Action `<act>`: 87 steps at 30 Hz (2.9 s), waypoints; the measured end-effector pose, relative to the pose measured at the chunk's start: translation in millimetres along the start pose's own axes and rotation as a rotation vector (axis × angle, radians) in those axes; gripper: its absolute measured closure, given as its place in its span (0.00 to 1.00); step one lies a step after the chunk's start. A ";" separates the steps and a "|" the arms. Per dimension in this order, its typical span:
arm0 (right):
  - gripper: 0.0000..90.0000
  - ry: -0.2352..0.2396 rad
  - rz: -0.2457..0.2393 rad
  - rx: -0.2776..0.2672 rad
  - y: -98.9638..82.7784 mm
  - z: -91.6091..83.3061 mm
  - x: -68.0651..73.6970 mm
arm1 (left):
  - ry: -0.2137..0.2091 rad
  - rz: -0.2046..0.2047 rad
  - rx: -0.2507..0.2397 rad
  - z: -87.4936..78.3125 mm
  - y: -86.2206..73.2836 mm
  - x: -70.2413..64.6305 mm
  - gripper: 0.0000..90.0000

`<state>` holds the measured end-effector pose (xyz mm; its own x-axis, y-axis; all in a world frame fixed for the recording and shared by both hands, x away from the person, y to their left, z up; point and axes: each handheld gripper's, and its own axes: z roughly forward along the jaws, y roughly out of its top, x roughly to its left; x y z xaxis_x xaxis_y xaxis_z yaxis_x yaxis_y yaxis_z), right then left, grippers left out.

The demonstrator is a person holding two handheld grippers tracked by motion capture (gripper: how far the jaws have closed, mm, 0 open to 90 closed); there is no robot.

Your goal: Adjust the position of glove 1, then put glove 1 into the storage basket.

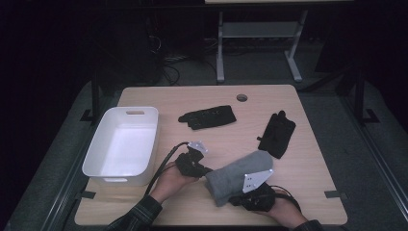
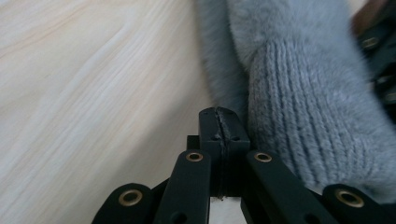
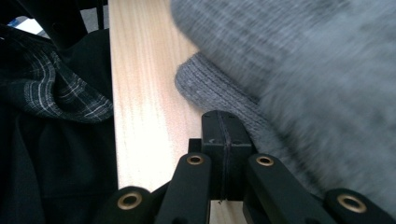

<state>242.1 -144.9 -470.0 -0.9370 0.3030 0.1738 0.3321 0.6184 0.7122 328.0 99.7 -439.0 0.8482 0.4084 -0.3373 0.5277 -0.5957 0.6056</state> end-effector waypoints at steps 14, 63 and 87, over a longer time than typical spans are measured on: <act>0.94 -0.012 0.010 -0.004 -1.4 -4.2 -2.2 | 0.048 -0.006 -0.003 -7.0 -0.3 3.6 0.94; 0.36 -0.470 0.251 -0.087 -79.9 -96.7 -71.5 | -0.020 0.138 0.065 70.0 55.8 -5.4 0.20; 0.28 -0.482 0.264 -0.069 -82.9 -90.6 -75.4 | -0.178 0.139 0.092 73.0 54.6 -1.2 0.82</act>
<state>275.5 -284.8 -480.5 -0.6617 0.7491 0.0334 0.5262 0.4321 0.7324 359.2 16.2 -458.1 0.9036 0.1945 -0.3816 0.4001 -0.7013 0.5900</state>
